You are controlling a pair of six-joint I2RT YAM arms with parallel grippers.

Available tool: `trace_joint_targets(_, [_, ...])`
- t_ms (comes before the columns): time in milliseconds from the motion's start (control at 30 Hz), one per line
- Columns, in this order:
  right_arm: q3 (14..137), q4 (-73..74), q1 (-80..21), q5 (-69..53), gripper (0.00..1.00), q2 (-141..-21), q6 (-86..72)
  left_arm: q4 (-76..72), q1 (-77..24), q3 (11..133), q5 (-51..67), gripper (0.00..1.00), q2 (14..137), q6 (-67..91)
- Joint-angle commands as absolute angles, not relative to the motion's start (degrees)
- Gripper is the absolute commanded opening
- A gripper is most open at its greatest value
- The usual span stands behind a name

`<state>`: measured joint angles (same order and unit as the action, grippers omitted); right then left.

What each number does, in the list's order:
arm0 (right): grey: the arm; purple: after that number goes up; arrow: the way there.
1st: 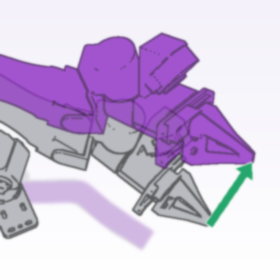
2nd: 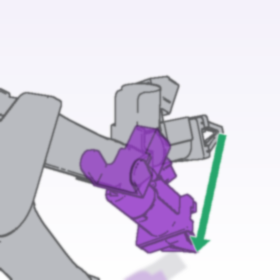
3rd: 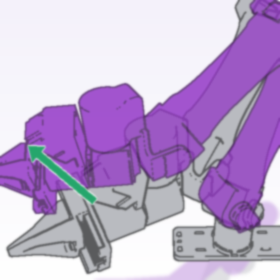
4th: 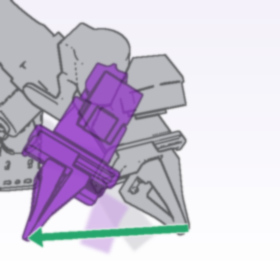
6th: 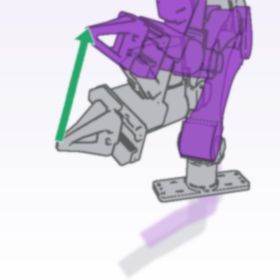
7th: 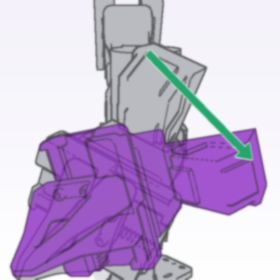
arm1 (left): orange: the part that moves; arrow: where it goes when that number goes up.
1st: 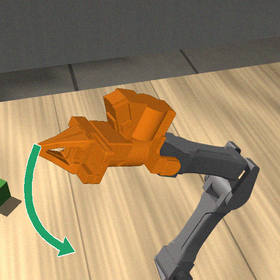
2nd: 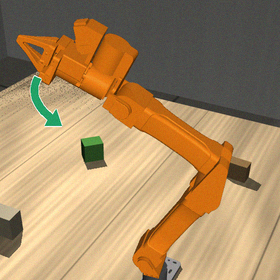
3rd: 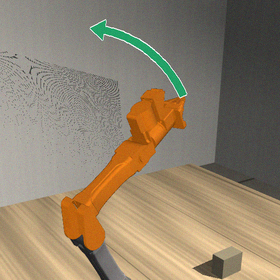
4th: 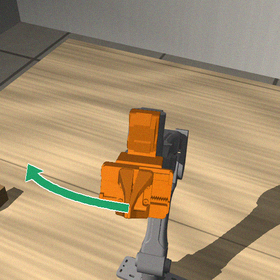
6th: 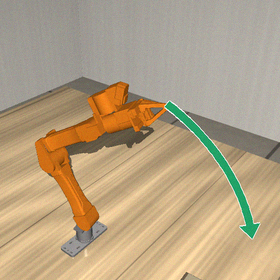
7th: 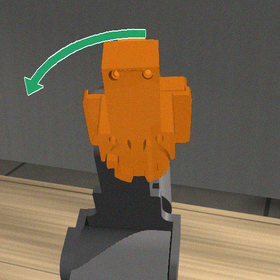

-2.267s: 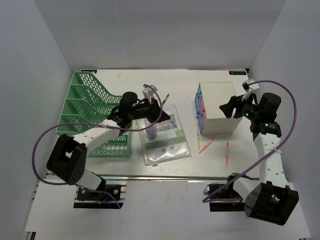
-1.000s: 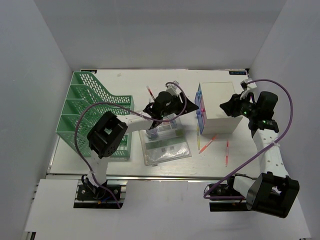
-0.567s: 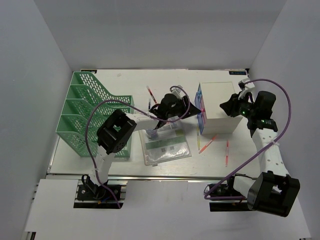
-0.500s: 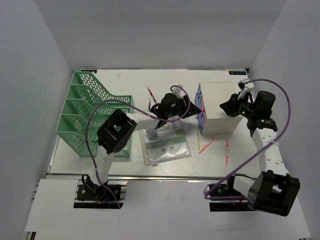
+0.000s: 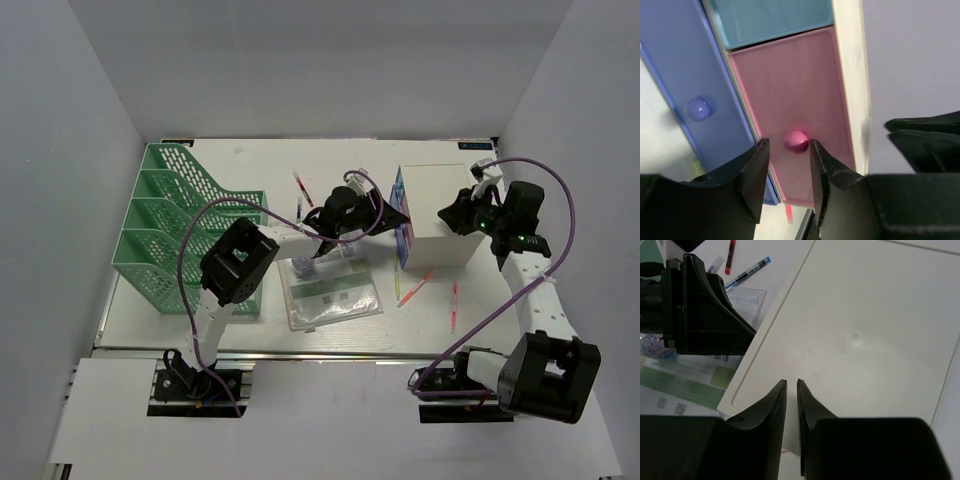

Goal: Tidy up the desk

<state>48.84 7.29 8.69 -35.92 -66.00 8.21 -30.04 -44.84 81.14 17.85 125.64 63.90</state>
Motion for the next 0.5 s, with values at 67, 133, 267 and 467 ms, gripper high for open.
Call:
trace_joint_targets(67, [50.10, 9.05, 8.09, -35.42, 0.17, -67.24, 9.67, -38.04, -45.26, 80.77, 19.16, 0.46, 126.39, 67.58])
trace_joint_targets(133, [50.10, 9.40, 8.00, -35.77, 0.17, -67.41, 9.76, -40.94, -45.26, 80.16, 19.51, 0.44, 127.00, 68.98])
trace_joint_targets(267, [50.10, 9.58, 7.91, -35.77, 0.15, -67.50, 9.84, -45.08, -45.26, 78.58, 19.60, 0.43, 127.79, 71.19])
trace_joint_targets(467, [50.45, 10.46, 7.73, -35.68, 0.12, -68.11, 10.02, -47.37, -45.26, 78.22, 19.95, 0.40, 128.50, 72.51])
